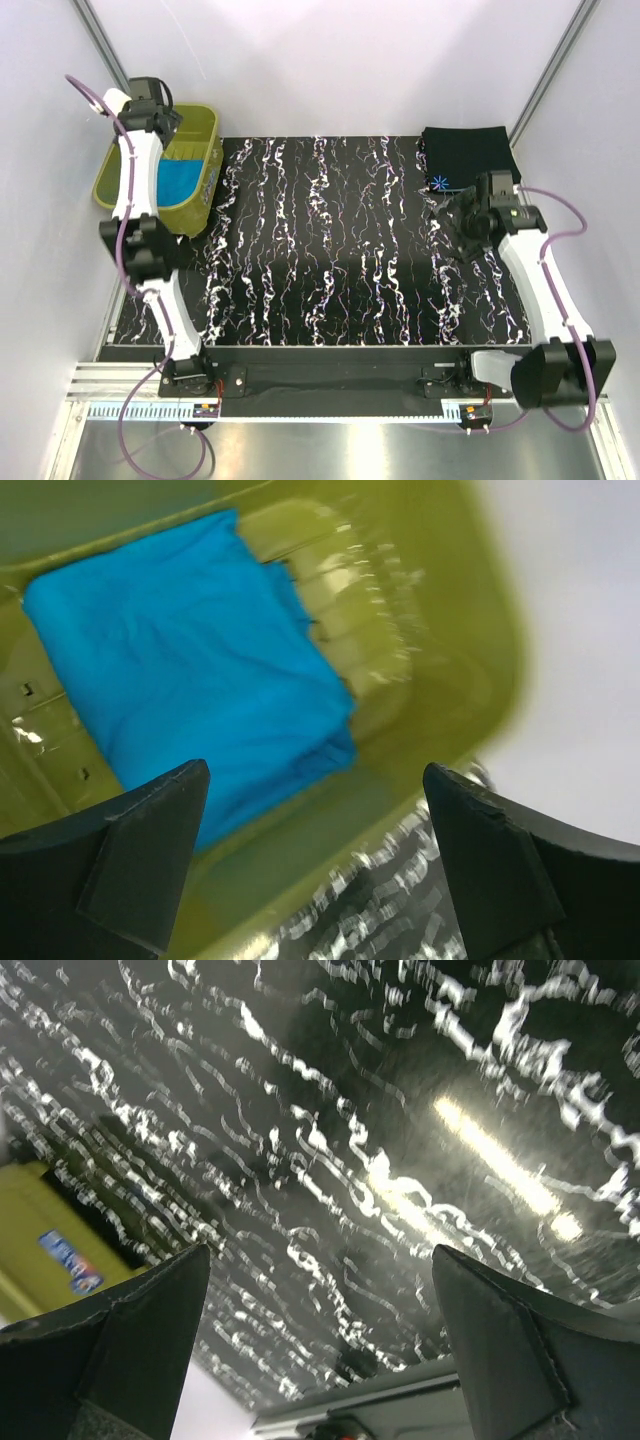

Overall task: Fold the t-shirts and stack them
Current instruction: Grab the tshirt from the pile

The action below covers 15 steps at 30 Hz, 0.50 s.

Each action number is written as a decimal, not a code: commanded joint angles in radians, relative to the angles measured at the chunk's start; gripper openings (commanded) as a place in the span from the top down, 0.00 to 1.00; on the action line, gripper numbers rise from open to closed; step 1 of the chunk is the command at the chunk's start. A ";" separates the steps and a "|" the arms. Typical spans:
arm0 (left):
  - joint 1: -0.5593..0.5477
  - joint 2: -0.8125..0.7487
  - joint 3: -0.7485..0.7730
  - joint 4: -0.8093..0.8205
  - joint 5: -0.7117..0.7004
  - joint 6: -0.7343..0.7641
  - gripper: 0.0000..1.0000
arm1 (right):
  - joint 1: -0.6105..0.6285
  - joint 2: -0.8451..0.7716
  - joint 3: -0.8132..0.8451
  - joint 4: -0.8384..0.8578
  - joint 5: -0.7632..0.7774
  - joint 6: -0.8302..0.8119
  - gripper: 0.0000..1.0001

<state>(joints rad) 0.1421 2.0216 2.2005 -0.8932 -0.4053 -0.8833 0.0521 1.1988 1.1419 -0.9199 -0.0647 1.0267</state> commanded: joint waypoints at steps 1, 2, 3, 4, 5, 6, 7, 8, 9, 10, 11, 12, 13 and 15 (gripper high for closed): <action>0.056 0.138 0.143 -0.081 0.028 -0.043 0.06 | -0.021 0.059 0.116 0.006 0.088 -0.080 0.00; 0.062 0.213 0.198 -0.079 0.046 -0.045 0.06 | -0.026 0.099 0.133 0.007 0.091 -0.082 0.00; 0.062 0.245 0.220 -0.076 0.048 -0.046 0.05 | -0.031 0.120 0.146 0.009 0.088 -0.086 0.00; 0.062 0.293 0.235 -0.069 0.049 -0.055 0.05 | -0.034 0.142 0.174 0.010 0.088 -0.091 0.00; 0.066 0.310 0.231 -0.064 0.057 -0.066 0.04 | -0.037 0.181 0.186 0.009 0.085 -0.093 0.00; 0.068 0.324 0.216 -0.034 0.065 -0.086 0.03 | -0.041 0.202 0.197 0.010 0.079 -0.097 0.00; 0.070 0.341 0.167 -0.009 0.074 -0.094 0.03 | -0.041 0.218 0.217 0.010 0.075 -0.097 0.00; 0.074 0.350 0.145 0.009 0.088 -0.103 0.03 | -0.043 0.252 0.226 0.010 0.074 -0.097 0.00; 0.077 0.357 0.125 0.032 0.089 -0.112 0.03 | -0.043 0.269 0.234 0.012 0.069 -0.097 0.00; 0.079 0.373 0.092 0.045 0.091 -0.129 0.03 | -0.044 0.284 0.251 0.010 0.068 -0.099 0.00; 0.083 0.379 0.073 0.054 0.095 -0.140 0.03 | -0.046 0.312 0.262 0.010 0.068 -0.103 0.00; 0.088 0.384 0.053 0.080 0.105 -0.164 0.03 | -0.047 0.324 0.268 0.012 0.066 -0.105 0.00; 0.093 0.391 0.013 0.097 0.118 -0.178 0.03 | -0.046 0.332 0.277 0.012 0.068 -0.103 0.00; 0.097 0.402 -0.010 0.128 0.135 -0.201 0.04 | -0.046 0.354 0.283 0.015 0.066 -0.099 0.00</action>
<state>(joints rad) 0.2249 2.4165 2.2173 -0.8608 -0.3126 -1.0191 0.0120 1.5406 1.3720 -0.9104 -0.0181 0.9432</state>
